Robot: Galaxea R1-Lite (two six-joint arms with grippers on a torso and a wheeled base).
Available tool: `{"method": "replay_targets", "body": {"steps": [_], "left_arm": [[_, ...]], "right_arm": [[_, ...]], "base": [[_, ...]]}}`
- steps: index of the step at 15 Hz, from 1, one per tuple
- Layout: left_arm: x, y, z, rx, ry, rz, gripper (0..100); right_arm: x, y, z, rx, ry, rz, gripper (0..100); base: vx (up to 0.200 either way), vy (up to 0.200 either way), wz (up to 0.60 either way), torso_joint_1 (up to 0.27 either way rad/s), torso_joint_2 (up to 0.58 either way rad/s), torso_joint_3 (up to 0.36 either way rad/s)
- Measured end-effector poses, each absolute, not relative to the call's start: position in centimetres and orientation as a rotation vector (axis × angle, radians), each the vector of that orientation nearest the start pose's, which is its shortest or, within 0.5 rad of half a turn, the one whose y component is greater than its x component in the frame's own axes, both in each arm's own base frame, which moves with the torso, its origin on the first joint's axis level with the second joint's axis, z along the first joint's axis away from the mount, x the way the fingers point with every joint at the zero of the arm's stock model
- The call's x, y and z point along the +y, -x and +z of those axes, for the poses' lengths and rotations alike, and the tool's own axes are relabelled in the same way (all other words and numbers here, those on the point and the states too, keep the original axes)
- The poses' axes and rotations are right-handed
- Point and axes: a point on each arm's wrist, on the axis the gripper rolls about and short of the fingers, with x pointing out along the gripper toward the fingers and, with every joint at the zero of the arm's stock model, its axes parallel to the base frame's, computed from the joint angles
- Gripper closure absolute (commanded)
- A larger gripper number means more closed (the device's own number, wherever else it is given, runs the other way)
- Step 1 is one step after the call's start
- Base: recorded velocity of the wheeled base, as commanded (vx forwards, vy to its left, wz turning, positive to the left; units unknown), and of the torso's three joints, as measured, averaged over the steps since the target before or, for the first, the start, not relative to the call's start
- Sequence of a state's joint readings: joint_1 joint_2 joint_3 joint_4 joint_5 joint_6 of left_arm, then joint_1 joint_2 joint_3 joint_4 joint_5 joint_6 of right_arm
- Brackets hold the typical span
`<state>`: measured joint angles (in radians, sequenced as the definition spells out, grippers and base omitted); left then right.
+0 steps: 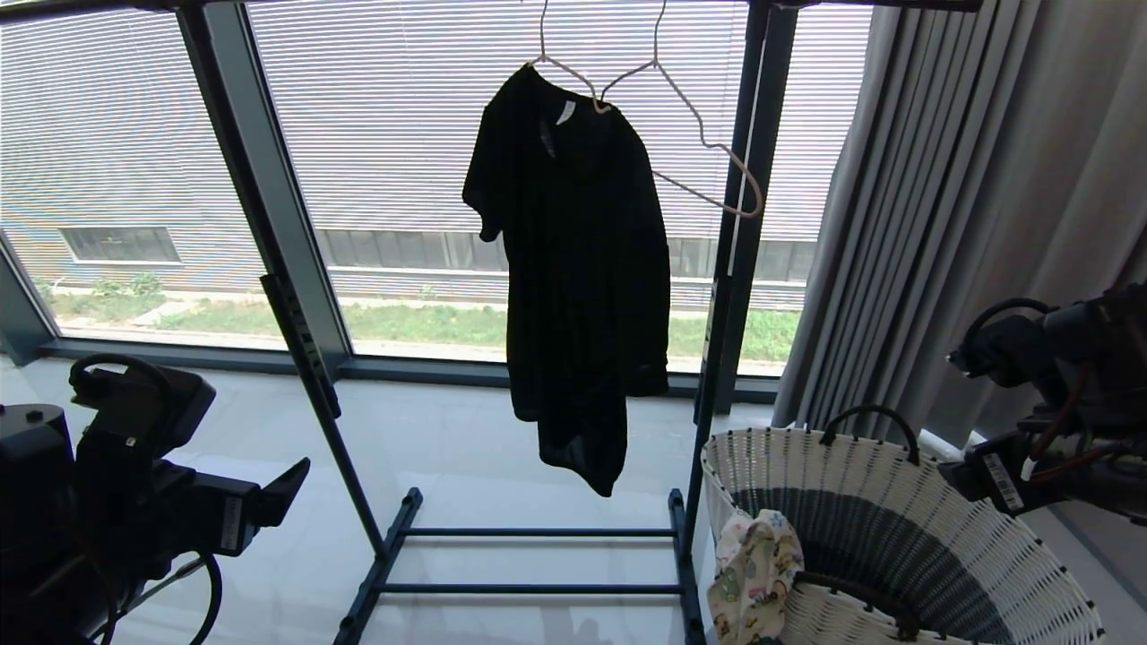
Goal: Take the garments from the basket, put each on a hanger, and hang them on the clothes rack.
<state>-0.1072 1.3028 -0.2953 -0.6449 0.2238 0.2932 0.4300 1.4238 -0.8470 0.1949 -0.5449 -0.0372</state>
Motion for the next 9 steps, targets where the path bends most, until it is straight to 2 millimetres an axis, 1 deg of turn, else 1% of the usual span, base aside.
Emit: {"method": "replay_targets", "body": {"steps": [2,3,5,7,9], "left_arm": [[-1.4,-17.3,14.6,0.373,-0.349,0.06,0],[-1.4,-17.3,14.5,0.373,-0.349,0.06,0],[-1.4,-17.3,14.5,0.374,-0.348,0.06,0],[-1.4,-17.3,14.5,0.375,-0.348,0.06,0],[-1.4,-17.3,14.5,0.375,-0.348,0.059,0]], "right_arm": [[7.8,-19.8,18.9,0.697,0.431,-0.078,0],[7.8,-19.7,18.6,0.697,0.437,-0.038,0],[7.9,-19.3,17.8,0.716,0.445,0.103,0],[7.9,-18.7,16.8,0.739,0.522,0.225,0],[8.5,-17.9,15.6,0.77,0.578,0.355,0]], "base": [[0.2,0.0,0.0,-0.036,0.09,0.061],[0.2,0.0,0.0,-0.002,0.04,0.032],[0.2,0.0,0.0,0.005,0.02,0.019],[0.0,0.0,0.0,0.0,0.0,0.0],[0.0,0.0,0.0,0.0,0.0,0.0]]}}
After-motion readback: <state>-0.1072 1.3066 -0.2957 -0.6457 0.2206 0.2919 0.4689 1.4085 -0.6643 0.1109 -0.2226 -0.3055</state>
